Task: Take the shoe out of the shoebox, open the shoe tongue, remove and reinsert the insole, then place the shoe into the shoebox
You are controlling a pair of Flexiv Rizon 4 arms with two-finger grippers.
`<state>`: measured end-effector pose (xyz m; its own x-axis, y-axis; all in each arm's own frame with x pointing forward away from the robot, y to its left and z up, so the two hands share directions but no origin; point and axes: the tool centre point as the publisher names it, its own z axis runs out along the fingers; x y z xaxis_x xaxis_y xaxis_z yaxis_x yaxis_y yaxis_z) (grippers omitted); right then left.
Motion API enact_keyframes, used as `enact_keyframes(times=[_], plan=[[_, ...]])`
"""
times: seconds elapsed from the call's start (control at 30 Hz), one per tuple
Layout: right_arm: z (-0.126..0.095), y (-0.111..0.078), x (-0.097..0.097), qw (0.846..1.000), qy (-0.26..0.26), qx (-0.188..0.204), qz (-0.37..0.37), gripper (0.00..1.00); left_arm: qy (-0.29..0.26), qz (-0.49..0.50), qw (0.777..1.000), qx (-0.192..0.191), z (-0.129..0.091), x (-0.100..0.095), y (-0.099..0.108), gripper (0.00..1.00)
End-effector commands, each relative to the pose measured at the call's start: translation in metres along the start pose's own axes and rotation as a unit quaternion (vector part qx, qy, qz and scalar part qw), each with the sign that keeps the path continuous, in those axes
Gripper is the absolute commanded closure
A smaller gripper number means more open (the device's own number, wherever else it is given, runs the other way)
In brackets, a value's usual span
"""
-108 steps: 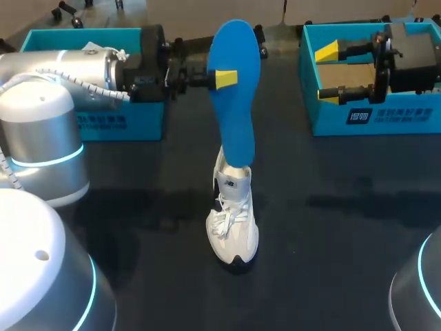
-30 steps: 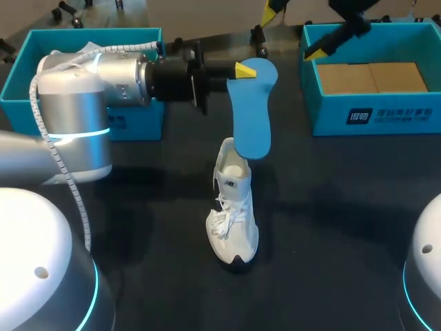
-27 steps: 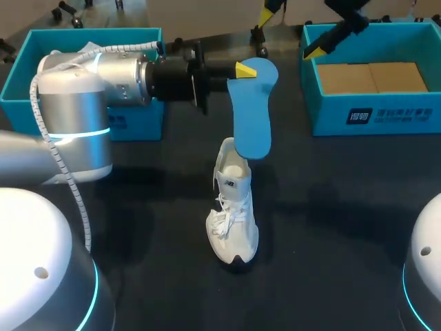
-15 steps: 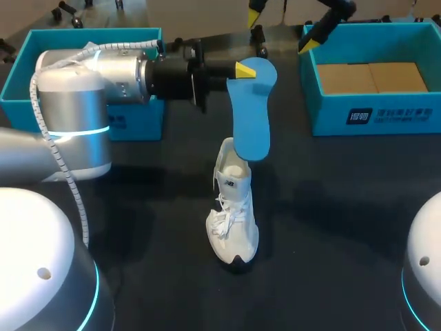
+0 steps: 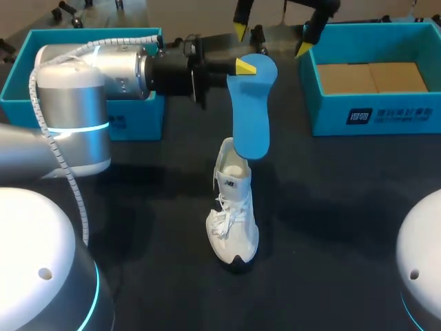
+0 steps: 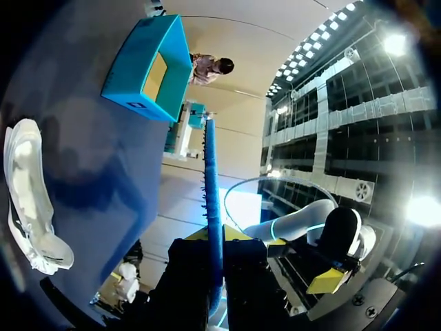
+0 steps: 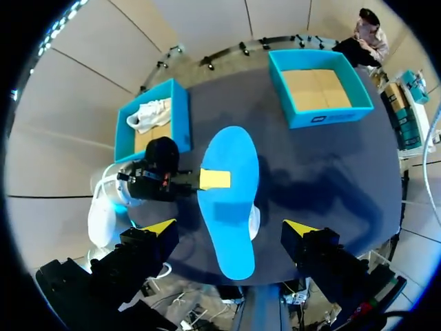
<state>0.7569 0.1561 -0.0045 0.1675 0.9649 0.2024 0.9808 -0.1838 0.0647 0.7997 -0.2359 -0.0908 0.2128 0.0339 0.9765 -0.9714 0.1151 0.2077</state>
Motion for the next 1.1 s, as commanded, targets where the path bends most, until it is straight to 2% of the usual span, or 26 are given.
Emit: enact_keyframes(times=[0.03,0.37,0.63,1.1], plan=[[0.0055,0.0049,0.0114,0.995,-0.103,0.009,-0.001,0.00,-0.003,0.001,1.000,-0.003,0.0012,0.0016,-0.0030,1.00],[0.0128,0.0031,0.0152,0.996,-0.094,-0.001,0.006,0.00,0.001,0.000,1.000,0.000,0.0021,0.0054,-0.0042,1.00],[0.0128,0.0031,0.0152,0.996,-0.094,-0.001,0.006,0.00,0.002,0.001,1.000,0.009,-0.0015,0.0026,0.0017,1.00],[0.0128,0.0031,0.0152,0.996,-0.094,-0.001,0.006,0.00,-0.010,0.008,1.000,0.015,-0.0026,-0.0030,-0.0013,1.00]])
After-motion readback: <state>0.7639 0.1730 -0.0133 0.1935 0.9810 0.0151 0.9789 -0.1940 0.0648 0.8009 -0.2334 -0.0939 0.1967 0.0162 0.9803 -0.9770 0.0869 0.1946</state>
